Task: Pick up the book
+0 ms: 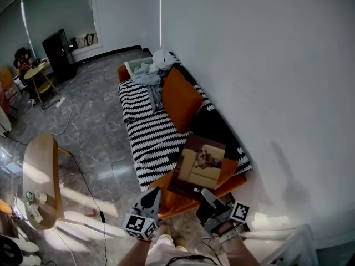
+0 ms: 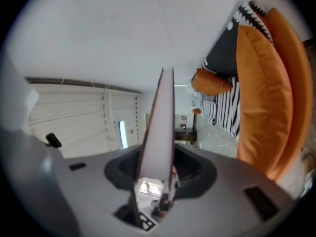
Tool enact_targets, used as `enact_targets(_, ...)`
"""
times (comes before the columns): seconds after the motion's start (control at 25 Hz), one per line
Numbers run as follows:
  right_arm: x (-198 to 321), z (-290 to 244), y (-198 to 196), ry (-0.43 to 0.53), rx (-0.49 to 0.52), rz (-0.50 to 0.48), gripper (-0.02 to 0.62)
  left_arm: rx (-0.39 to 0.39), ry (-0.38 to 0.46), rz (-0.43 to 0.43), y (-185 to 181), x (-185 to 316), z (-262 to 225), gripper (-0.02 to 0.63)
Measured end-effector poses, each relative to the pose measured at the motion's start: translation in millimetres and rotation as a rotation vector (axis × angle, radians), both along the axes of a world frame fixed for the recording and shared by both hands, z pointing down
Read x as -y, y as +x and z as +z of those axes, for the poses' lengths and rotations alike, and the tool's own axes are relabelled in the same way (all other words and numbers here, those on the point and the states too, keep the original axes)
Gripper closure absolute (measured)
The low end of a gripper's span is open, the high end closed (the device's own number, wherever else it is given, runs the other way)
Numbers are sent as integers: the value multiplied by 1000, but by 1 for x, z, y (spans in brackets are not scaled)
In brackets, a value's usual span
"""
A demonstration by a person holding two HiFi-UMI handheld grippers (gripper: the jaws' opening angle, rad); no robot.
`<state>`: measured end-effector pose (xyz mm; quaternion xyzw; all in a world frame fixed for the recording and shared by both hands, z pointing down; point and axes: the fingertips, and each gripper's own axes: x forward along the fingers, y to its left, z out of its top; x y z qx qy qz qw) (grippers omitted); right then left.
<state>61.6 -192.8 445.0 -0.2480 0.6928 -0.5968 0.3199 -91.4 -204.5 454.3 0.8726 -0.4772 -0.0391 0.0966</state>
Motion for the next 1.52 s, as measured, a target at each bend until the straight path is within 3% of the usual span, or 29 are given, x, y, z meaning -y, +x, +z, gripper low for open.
enact_targets(1.52, -20, -1, 9, -10, 70, -5, 428, 34, 33, -44, -2, -33, -21, 583)
